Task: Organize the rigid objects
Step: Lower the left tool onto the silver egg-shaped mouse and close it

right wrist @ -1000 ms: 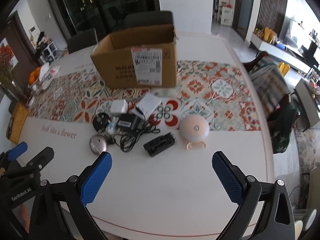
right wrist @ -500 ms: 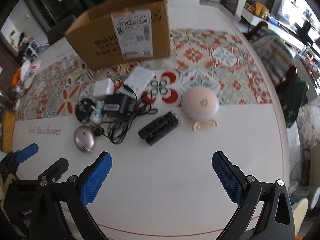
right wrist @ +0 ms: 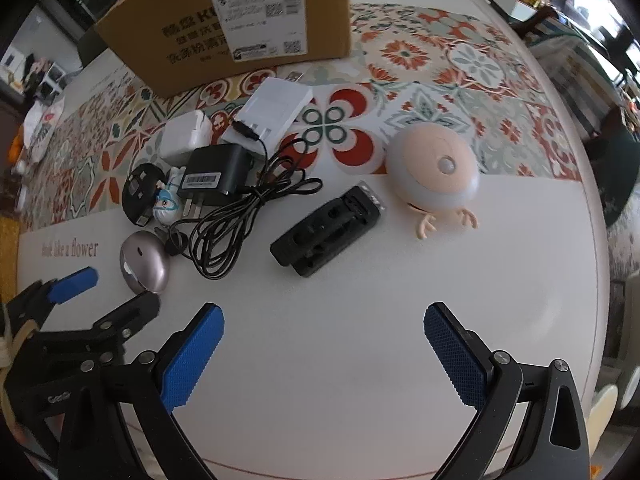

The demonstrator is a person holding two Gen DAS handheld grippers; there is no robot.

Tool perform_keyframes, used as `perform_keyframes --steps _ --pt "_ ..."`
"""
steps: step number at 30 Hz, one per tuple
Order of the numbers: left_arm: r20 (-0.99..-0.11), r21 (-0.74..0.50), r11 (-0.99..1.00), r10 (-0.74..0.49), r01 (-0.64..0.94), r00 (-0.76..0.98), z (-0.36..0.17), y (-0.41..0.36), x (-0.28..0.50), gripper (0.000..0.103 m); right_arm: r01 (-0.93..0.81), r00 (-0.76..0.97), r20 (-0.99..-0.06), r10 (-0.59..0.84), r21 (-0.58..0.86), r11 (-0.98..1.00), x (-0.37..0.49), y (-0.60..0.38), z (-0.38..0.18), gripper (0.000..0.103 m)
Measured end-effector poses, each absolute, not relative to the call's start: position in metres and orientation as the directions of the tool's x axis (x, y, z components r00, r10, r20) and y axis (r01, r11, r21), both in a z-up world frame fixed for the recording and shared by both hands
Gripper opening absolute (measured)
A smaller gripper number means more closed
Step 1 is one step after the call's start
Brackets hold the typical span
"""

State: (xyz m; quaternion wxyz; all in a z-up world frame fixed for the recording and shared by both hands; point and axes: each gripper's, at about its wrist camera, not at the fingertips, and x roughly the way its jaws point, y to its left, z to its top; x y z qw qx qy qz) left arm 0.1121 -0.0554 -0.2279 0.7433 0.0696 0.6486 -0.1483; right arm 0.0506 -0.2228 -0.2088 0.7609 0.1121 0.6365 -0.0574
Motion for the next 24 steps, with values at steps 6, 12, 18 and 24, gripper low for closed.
perform_keyframes --steps 6,12,18,24 --pt "-0.99 -0.072 0.953 -0.104 0.295 0.093 -0.243 -0.056 0.122 0.091 0.213 0.156 -0.986 0.066 0.098 0.972 0.06 -0.223 -0.222 0.101" --pt "-0.991 -0.084 0.956 -0.11 0.281 0.076 -0.252 -0.053 0.127 0.08 0.199 0.142 -0.987 0.07 0.098 0.975 0.064 -0.221 -0.226 0.101" --pt "-0.99 -0.083 0.958 -0.111 0.274 0.088 -0.261 -0.059 0.133 0.07 0.185 0.138 -0.988 0.067 0.092 0.978 0.069 -0.219 -0.228 0.101" --pt "-0.988 -0.074 0.96 -0.107 0.269 0.108 -0.255 -0.062 0.132 0.061 0.18 0.137 -0.988 0.067 0.091 0.979 0.069 -0.221 -0.228 0.101"
